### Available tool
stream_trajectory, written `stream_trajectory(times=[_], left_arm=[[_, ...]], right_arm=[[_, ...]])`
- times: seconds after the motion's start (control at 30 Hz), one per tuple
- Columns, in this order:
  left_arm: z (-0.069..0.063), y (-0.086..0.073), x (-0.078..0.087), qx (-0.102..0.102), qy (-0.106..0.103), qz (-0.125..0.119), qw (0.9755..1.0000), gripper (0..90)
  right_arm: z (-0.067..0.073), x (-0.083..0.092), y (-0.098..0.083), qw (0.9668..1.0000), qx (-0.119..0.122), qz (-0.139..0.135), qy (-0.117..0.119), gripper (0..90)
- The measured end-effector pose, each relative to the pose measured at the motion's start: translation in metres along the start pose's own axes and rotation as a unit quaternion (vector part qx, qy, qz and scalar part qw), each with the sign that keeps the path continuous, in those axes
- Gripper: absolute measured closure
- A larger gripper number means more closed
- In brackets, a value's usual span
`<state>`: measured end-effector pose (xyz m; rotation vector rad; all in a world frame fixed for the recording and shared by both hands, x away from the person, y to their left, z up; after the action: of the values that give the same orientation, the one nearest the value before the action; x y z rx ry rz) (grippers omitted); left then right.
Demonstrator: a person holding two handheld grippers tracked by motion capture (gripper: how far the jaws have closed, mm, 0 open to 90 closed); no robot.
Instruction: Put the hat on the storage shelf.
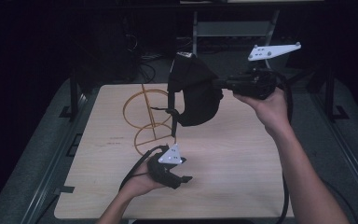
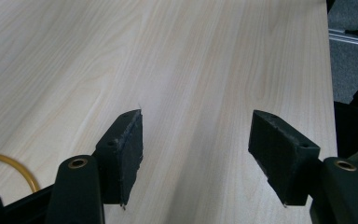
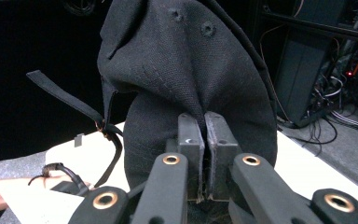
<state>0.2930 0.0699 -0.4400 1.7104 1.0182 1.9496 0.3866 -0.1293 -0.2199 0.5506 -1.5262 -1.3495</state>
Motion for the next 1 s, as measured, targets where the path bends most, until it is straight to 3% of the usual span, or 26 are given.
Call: stream_trajectory(times=[0.43,1.0], left_arm=[[0.000,-0.001,0.002,-0.002,0.004,0.001,1.0000,34.3],[0.003,-0.003,0.003,0.002,0.006,-0.002,1.0000,34.1]], right_arm=[[0.018,-0.030,0.035,0.9995,0.022,0.004,0.020,86.4],[0.023,-0.071,0.061,0.9989,0.024,0.008,0.040,86.4]])
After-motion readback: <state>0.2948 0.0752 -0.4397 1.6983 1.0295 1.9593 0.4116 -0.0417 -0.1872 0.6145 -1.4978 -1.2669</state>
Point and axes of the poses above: each handheld gripper's, and its own axes: x roughly backward along the jaws, y roughly out of its top, z roughly to its left, the point moved 5 cm from there along -x, roughly forward along the jaws, and after that the axes turned 2 degrees about z, right-handed, at the moved point
